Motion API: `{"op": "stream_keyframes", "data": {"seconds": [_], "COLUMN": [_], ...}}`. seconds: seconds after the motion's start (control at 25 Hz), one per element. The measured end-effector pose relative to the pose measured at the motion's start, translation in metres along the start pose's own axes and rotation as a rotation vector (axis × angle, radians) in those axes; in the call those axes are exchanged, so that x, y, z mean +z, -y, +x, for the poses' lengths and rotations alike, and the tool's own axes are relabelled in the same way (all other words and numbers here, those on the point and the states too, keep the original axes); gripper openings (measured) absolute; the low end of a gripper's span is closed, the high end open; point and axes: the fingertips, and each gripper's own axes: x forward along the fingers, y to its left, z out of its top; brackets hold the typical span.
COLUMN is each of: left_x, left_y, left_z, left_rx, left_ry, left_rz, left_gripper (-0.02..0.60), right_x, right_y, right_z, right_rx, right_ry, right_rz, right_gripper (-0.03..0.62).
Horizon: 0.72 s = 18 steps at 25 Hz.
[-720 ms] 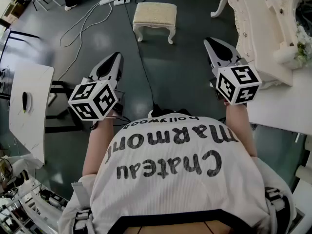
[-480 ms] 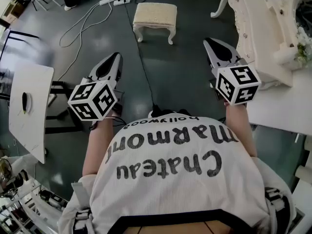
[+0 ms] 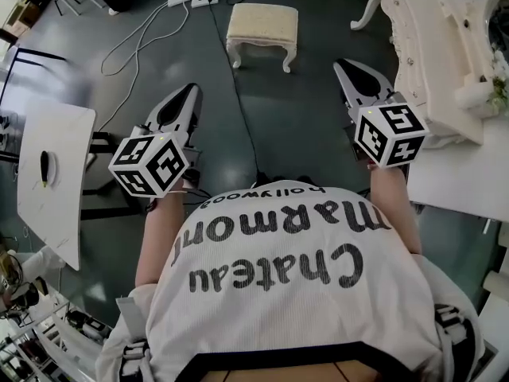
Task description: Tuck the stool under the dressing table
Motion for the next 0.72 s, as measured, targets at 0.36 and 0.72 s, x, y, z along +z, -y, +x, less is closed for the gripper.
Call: {"op": "stream_keyframes", "data": {"seconds": [0.36, 0.72], "left_x": [0.006, 0.003], "left_y": [-0.039, -0.068], "left_z": [-0.025, 0.004], "left_rx": [-0.008, 0.021], "left_ry": [0.014, -0.016], "left_rz": [0.013, -0.009], "left_gripper": [0.023, 0.023], "right_x": [0.016, 0.022], "right_y": [-0.039, -0.032], "right_z": [0.039, 0.093], "right_rx": [0.067, 0.125], "right_ry": [0.042, 0.009], "right_rz": [0.042, 0.014], "right_gripper": [0.037, 0.037]}}
